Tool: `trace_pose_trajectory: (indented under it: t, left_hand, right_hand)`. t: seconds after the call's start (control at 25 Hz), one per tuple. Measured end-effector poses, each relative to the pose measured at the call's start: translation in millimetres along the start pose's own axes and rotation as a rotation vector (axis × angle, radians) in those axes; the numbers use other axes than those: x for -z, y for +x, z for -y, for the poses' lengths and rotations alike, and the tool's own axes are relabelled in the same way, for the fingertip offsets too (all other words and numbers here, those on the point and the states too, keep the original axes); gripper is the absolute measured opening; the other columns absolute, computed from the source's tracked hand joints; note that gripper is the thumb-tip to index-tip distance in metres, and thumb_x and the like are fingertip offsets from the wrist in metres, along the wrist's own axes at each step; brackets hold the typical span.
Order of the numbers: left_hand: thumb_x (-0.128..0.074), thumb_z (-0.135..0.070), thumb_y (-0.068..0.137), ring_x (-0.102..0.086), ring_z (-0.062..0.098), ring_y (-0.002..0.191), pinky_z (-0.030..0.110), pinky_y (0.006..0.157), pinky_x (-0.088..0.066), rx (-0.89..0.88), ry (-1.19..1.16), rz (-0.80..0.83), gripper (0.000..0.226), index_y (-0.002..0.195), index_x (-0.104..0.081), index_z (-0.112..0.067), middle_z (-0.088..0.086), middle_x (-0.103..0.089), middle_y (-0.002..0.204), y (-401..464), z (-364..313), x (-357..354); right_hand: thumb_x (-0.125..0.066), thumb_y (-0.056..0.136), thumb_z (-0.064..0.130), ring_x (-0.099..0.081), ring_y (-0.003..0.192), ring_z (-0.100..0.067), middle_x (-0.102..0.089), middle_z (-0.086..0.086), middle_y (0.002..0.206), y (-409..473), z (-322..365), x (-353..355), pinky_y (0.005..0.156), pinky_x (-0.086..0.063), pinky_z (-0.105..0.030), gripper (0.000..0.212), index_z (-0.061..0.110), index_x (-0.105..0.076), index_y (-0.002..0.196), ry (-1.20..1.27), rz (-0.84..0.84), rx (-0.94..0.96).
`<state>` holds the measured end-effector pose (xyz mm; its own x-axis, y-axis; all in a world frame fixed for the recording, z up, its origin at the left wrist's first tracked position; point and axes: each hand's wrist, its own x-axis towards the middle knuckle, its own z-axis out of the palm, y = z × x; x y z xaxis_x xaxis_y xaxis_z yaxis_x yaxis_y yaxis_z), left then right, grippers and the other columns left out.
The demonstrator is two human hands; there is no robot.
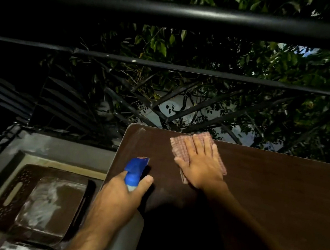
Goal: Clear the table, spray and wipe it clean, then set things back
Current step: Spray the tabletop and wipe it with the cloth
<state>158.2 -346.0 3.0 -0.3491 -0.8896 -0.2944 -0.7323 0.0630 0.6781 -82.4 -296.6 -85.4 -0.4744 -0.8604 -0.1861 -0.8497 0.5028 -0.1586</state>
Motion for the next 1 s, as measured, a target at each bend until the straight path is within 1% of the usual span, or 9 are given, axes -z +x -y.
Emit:
trace_pose_trajectory:
  t: [0.12,0.24,0.36,0.4,0.48,0.64,0.72,0.88,1.0]
  left_hand:
    - [-0.049,-0.08,0.064,-0.065,0.013,0.067,0.028,0.056,-0.042,0.033,-0.024,-0.009,0.059,0.078,-0.06,-0.024,-0.004,-0.068,0.07,3.3,10.2,15.3]
    - [-0.05,-0.079,0.059,-0.067,0.02,0.066,0.034,0.059,-0.049,0.094,-0.103,0.004,0.06,0.076,-0.062,-0.023,0.0,-0.069,0.067,9.3,23.4,25.8]
    - [-0.052,-0.074,0.058,-0.066,0.019,0.058,0.033,0.056,-0.048,0.147,-0.136,0.019,0.056,0.07,-0.063,-0.021,0.001,-0.068,0.058,14.9,32.6,30.4]
    - [-0.053,-0.073,0.058,-0.066,0.018,0.057,0.031,0.055,-0.047,0.162,-0.138,0.037,0.055,0.069,-0.064,-0.02,0.0,-0.068,0.057,16.3,35.1,30.7]
    - [-0.054,-0.071,0.061,-0.065,0.016,0.053,0.03,0.053,-0.046,0.185,-0.149,0.079,0.054,0.07,-0.065,-0.02,-0.002,-0.068,0.055,19.0,42.6,30.9]
    - [-0.058,-0.067,0.074,-0.063,0.005,0.046,0.026,0.048,-0.045,0.211,-0.171,0.15,0.047,0.074,-0.067,-0.021,-0.007,-0.071,0.058,19.7,56.8,35.9]
    - [-0.059,-0.065,0.075,-0.062,0.004,0.046,0.027,0.047,-0.048,0.214,-0.204,0.175,0.041,0.08,-0.066,-0.026,-0.008,-0.069,0.057,17.6,60.9,38.9]
    - [-0.052,-0.078,0.065,-0.069,0.015,0.058,0.041,0.064,-0.059,0.133,-0.193,0.136,0.033,0.083,-0.06,-0.052,-0.006,-0.072,0.066,13.9,66.1,42.6]
    - [-0.049,-0.078,0.064,-0.068,0.014,0.059,0.043,0.064,-0.058,0.076,-0.198,0.121,0.03,0.083,-0.057,-0.056,-0.008,-0.071,0.07,9.9,68.5,47.0]
  right_hand:
    - [-0.012,0.094,0.073,0.022,0.151,-0.029,0.011,0.0,0.168,12.1,26.6,-5.3,0.121,0.015,-0.049,0.079,0.031,0.007,0.159,0.001,0.007,-0.029]
    - [-0.012,0.093,0.073,0.013,0.153,-0.032,0.003,-0.003,0.168,-18.7,63.3,-26.4,0.122,0.008,-0.052,0.079,0.03,0.008,0.156,-0.031,0.007,0.173]
    - [-0.037,0.094,0.062,-0.027,0.146,-0.043,-0.035,-0.014,0.158,-44.7,79.5,-34.7,0.118,-0.021,-0.059,0.075,0.019,-0.028,0.154,-0.059,-0.081,0.37]
    - [-0.04,0.094,0.061,-0.032,0.143,-0.043,-0.04,-0.015,0.155,-44.3,79.4,-33.6,0.117,-0.024,-0.06,0.073,0.017,-0.034,0.152,-0.069,-0.101,0.384]
    - [-0.033,0.095,0.064,-0.025,0.148,-0.04,-0.034,-0.013,0.16,-35.9,81.3,-29.4,0.121,-0.015,-0.057,0.074,0.019,-0.033,0.154,-0.078,-0.071,0.335]
    - [-0.01,0.095,0.069,0.013,0.153,-0.029,0.003,-0.002,0.168,11.7,98.6,-20.9,0.123,0.009,-0.05,0.077,0.029,-0.002,0.16,-0.028,-0.009,0.202]
    - [-0.011,0.097,0.068,0.018,0.152,-0.028,0.007,-0.001,0.168,42.0,113.3,-16.6,0.122,0.011,-0.05,0.074,0.03,0.003,0.16,-0.013,-0.011,0.166]
    - [-0.014,0.099,0.065,0.02,0.151,-0.03,0.009,-0.001,0.168,76.0,132.8,-11.2,0.121,0.015,-0.051,0.072,0.031,0.004,0.16,-0.021,0.027,0.097]
    - [-0.01,0.099,0.066,0.02,0.151,-0.03,0.008,-0.002,0.168,52.7,134.9,-16.4,0.121,0.013,-0.052,0.072,0.029,0.005,0.159,-0.029,0.035,0.174]
